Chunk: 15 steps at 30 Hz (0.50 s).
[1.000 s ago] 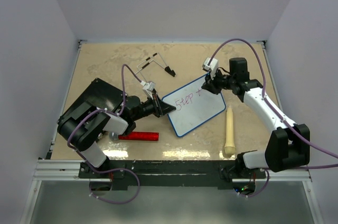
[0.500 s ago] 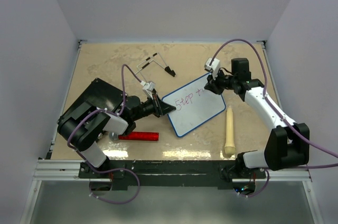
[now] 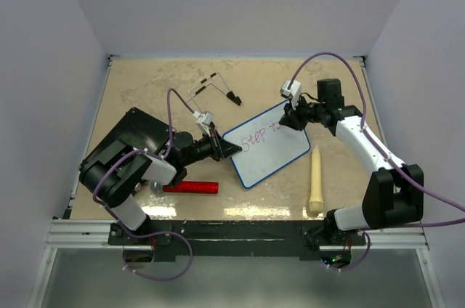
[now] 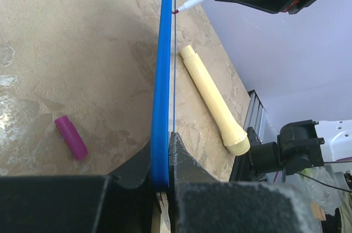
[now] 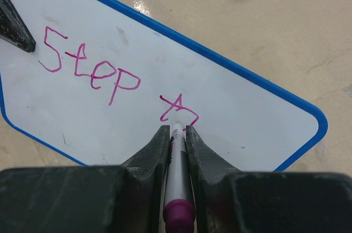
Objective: Write a sentence on the whiteboard
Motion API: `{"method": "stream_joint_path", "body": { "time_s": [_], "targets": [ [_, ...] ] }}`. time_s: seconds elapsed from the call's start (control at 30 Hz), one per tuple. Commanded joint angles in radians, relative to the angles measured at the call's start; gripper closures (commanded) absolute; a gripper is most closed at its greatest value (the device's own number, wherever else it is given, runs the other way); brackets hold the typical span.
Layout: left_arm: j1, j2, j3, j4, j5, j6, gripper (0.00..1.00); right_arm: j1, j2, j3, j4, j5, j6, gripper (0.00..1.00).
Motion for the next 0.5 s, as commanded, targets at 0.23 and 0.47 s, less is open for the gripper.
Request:
{"method": "stream_joint_path", "body": {
  "time_s": [0.23, 0.47],
  "targets": [
    [-0.008, -0.001, 0.006, 0.087, 0.032, 0.053, 1.0, 0.0, 0.013, 0.073, 0.063, -0.06, 0.057, 1.0],
    [-0.007, -0.001, -0.001, 0.09, 0.026, 0.054, 1.0, -0.046, -0.053, 0.059, 0.033, -0.079, 0.045, 1.0]
  ]
}}
